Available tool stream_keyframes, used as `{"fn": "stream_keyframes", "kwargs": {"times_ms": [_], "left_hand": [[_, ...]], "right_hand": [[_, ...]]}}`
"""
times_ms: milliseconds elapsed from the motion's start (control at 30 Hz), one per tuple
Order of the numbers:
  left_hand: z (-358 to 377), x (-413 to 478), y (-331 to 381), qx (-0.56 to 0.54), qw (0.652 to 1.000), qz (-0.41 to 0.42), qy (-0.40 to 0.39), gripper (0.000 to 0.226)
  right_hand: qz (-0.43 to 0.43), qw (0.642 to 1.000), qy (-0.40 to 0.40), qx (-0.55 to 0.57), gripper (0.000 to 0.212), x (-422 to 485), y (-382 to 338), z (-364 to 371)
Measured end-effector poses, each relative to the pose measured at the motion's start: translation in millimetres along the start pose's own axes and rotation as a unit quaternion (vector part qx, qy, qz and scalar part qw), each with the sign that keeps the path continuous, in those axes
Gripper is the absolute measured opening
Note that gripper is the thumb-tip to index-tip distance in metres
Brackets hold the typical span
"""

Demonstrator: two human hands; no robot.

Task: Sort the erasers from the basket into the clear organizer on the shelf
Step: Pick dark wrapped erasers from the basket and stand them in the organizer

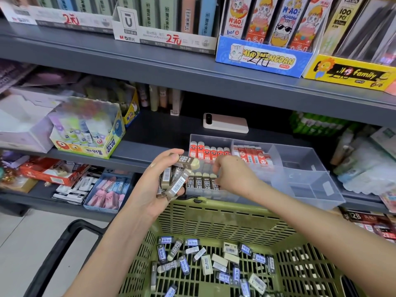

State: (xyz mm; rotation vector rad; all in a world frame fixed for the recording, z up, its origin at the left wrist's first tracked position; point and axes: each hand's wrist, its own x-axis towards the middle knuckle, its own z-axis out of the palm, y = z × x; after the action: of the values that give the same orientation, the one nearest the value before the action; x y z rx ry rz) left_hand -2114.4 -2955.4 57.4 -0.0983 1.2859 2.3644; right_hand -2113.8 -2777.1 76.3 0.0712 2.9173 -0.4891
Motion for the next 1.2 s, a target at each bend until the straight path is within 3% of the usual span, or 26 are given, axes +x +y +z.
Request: {"fn": "stream_keyframes", "kwargs": {"times_ms": [67,167,267,300,367,433,567,667,800,900,967,1000,1067,1100,1200], "left_hand": [[0,-1,-1,0.0,1.0,-0.003,0.001,0.02],[0,-2,-2,-0.01,1.0,-0.004,-0.002,0.019],[0,-2,-2,-0.021,1.0,-0.006,-0.005,0.019],[-1,-3,-2,-0.02,1.0,-0.005,-0.007,0.019],[-1,-3,-2,-0.017,1.0,-0.003,-0.011,0.017],[-1,-3,-2,-0.012,1.0,-0.001,-0.015,0.015],[-1,-4,-1,-0.04,0.998,-0.026,-0.033,0.02],[-5,-3,0,-0.116,0.991,-0.055,-0.029,0.032],[-5,-3,2,-0.159,0.985,-0.059,-0.02,0.051],[-8,-2,1,-0.163,0.985,-0.061,-0.001,0.04],[-9,0,0,-0.149,0.987,-0.057,0.001,0.038],[-9,0,0,-0.139,0.989,-0.052,-0.001,0.039],[-9,0,-1,-0.112,0.993,-0.04,-0.008,0.04],[-8,0,-2,-0.095,0.995,-0.037,-0.009,0.04],[-6,-2,-4,-0.063,0.998,-0.025,-0.012,0.042]], "right_hand": [[-0.003,1.0,-0.013,0.005,0.009,2,-1,-4],[-0.032,0.998,-0.045,0.006,0.015,-4,0,-10],[-0.088,0.995,0.049,0.002,0.019,-16,-2,-18],[-0.109,0.989,0.078,0.069,0.018,-22,-5,-21],[-0.124,0.941,0.043,0.312,0.011,-36,-17,-28],[-0.123,0.905,0.001,0.407,0.008,-43,-30,-29],[-0.107,0.942,0.039,0.315,0.013,-36,-48,-26],[-0.085,0.935,0.024,0.345,0.009,-30,-53,-25],[-0.021,0.851,0.02,0.524,0.02,-23,-47,-24],[0.019,0.83,0.063,0.554,0.022,-18,-20,-39],[0.018,0.855,0.077,0.512,0.021,-16,5,-49],[0.004,0.889,0.08,0.45,0.019,-16,16,-52],[-0.038,0.97,0.07,0.23,0.017,-12,30,-53],[-0.06,0.989,0.053,0.122,0.019,-10,35,-50],[-0.096,0.995,0.003,-0.021,0.029,-6,38,-36]]}}
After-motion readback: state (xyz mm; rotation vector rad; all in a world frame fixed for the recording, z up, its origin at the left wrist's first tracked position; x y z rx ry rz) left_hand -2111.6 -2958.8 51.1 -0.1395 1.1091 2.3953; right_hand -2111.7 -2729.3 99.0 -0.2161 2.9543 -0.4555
